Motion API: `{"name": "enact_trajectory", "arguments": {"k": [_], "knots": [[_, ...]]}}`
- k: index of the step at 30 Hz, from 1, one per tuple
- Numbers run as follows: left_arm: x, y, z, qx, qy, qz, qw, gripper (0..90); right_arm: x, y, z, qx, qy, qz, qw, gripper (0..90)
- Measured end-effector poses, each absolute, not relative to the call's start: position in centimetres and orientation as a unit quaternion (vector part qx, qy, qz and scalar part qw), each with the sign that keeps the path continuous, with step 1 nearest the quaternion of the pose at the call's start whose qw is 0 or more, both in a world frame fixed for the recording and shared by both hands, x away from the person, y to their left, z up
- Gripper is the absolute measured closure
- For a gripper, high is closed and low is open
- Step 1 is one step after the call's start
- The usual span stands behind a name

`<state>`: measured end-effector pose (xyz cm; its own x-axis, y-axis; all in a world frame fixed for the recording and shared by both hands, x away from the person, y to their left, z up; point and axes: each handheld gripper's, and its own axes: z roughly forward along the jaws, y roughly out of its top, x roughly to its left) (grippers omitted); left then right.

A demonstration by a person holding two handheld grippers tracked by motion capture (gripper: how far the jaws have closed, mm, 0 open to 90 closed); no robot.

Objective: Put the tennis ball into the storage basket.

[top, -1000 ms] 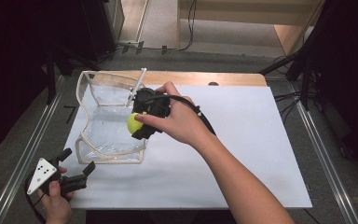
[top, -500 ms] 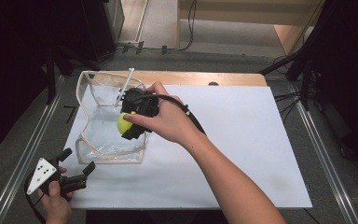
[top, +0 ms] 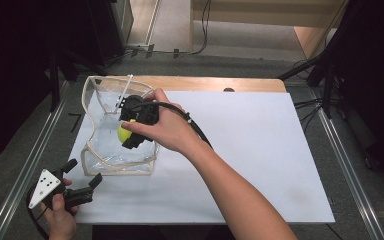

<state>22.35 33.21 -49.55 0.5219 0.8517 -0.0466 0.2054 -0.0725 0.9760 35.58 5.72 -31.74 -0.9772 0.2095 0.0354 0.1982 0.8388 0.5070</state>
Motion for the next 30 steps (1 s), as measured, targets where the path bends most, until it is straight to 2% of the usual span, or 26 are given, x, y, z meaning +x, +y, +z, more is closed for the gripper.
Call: {"name": "enact_trajectory", "arguments": {"k": [2, 4, 6, 10, 12, 30], "knots": [[22.4, 33.2, -49.6, 0.671, 0.392, 0.290, 0.558, 0.0, 35.6, 5.9, -31.9, 0.108, 0.958, 0.264, 0.018, 21.7], [22.4, 33.3, -49.6, 0.671, 0.392, 0.289, 0.559, 0.0, 35.5, 5.9, -31.9, 0.111, 0.955, 0.274, 0.021, 13.5], [22.4, 33.3, -49.5, 0.672, 0.392, 0.289, 0.558, 0.0, 35.4, 5.7, -31.6, 0.114, 0.950, 0.290, 0.022, 10.1], [22.4, 33.3, -49.5, 0.671, 0.393, 0.288, 0.558, 0.0, 35.2, 5.0, -30.8, 0.120, 0.945, 0.303, 0.036, 7.4], [22.4, 33.3, -49.5, 0.672, 0.393, 0.288, 0.557, 0.0, 34.9, 4.6, -30.6, 0.124, 0.944, 0.303, 0.041, 0.6], [22.4, 33.2, -49.6, 0.674, 0.393, 0.291, 0.553, 0.0, 33.7, -2.9, -31.7, 0.166, 0.932, 0.316, 0.065, 0.0]]}}
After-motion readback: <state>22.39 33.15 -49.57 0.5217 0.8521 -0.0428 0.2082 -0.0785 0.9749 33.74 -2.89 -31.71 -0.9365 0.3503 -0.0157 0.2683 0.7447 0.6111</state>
